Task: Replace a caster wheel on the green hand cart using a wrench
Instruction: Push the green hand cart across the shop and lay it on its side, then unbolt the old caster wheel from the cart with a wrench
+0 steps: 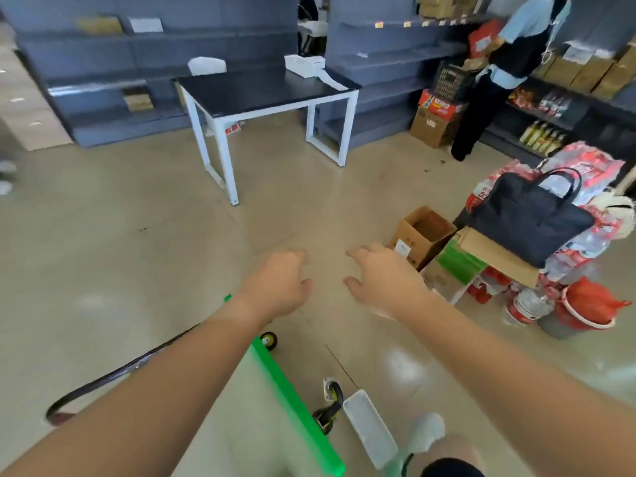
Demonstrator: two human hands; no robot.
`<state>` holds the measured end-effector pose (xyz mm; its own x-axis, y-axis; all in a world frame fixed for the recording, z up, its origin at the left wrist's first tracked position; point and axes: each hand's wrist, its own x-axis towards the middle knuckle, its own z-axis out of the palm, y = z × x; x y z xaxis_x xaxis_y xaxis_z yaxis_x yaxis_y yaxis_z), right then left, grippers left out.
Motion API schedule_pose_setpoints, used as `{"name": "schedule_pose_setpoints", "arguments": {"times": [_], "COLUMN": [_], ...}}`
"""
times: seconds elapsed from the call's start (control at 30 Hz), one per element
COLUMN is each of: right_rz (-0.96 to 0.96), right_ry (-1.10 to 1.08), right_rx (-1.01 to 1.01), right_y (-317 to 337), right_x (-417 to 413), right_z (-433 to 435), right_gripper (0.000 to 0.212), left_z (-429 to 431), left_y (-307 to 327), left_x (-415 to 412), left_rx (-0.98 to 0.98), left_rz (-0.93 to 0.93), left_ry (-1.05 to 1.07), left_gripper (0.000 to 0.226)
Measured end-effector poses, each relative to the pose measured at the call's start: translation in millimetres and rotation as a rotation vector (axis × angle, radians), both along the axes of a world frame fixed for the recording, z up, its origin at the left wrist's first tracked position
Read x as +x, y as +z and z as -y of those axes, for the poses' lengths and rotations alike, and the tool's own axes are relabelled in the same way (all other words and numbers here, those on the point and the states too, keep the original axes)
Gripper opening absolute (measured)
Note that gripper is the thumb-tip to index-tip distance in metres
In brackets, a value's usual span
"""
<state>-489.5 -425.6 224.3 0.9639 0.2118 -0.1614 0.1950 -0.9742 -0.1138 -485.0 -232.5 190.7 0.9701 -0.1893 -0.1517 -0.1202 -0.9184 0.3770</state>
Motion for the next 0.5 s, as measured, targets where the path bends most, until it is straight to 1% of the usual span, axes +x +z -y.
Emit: {"name": "schedule_pose_setpoints", "arguments": {"times": [0.13,0.27,0.43,0.5], "right_rz": [-0.015,-0.054,-0.153,-0.203], "right_ry": [0.141,0.320,0.597,0.682], "right_rx": [0.067,0.040,0.021,0.021], "right_y": [-23.8,-55.9,-114.3,-142.3], "right_x": [31.4,69.8,117.2,123.3], "right_z": [-15.7,-13.9,1.2,13.8], "right_gripper": [0.058,0.057,0.057,0.055], "left_z": [-21.4,-26.4,4.3,26.5], "left_y": [-17.5,-39.8,-94.0,-124.0], "left_x": [1.7,-0.8,-10.8,-23.3], "left_rx": [0.004,-0.004,-0.053,-0.074], "left_rz": [-0.007,-0.038,-0.122,-0.189], "left_ry": [0.154,0.357,0.689,0.809], "left_gripper": [0.048,0.049,0.045,0.044]}}
